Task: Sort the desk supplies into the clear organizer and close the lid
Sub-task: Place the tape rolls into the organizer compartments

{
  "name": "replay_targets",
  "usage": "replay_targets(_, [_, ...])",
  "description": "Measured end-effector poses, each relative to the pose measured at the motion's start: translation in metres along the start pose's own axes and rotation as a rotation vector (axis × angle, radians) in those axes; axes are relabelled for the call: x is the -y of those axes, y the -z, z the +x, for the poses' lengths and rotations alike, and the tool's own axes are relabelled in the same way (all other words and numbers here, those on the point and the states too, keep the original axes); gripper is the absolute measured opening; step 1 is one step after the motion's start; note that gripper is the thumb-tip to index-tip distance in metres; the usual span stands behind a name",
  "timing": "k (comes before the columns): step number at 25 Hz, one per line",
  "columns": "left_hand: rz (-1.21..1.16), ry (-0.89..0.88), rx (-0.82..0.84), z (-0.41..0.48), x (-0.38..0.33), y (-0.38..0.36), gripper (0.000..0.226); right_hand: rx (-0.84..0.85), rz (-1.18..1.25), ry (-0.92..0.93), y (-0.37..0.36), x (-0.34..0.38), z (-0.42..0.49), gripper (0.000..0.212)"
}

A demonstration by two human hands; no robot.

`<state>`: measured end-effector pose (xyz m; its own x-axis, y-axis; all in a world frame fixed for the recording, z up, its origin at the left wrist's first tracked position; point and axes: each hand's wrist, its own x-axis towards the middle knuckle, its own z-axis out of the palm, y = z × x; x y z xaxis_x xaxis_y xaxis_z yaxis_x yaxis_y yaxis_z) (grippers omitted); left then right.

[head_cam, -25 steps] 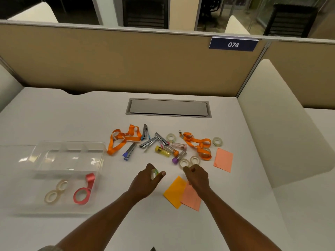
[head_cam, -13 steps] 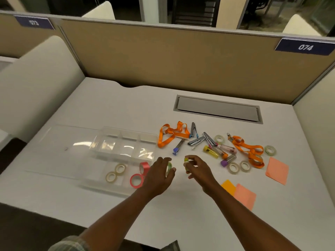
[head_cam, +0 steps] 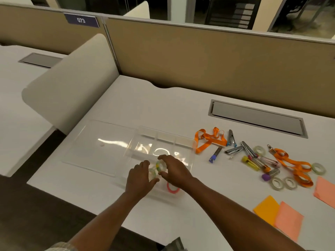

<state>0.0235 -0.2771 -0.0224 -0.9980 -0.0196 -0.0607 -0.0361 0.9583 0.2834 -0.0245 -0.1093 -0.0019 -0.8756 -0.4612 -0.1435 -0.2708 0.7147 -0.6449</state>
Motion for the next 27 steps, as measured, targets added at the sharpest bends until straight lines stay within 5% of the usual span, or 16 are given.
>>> replay_targets(6, [0.035, -0.065, 0.024, 0.006, 0.009, 0.000, 0.075, 0.077, -0.351, 0.103, -0.023, 0.006, 0.020, 0.056])
replay_targets(14, [-0.055, -0.298, -0.034, 0.019, 0.002, 0.005, 0.052, -0.107, -0.259, 0.062, -0.008, -0.004, 0.004, 0.047])
replay_targets(27, [-0.075, -0.554, 0.073, 0.043, -0.200, -0.035, 0.048, -0.355, -0.241, -0.228, 0.100, -0.126, -0.129, 0.039])
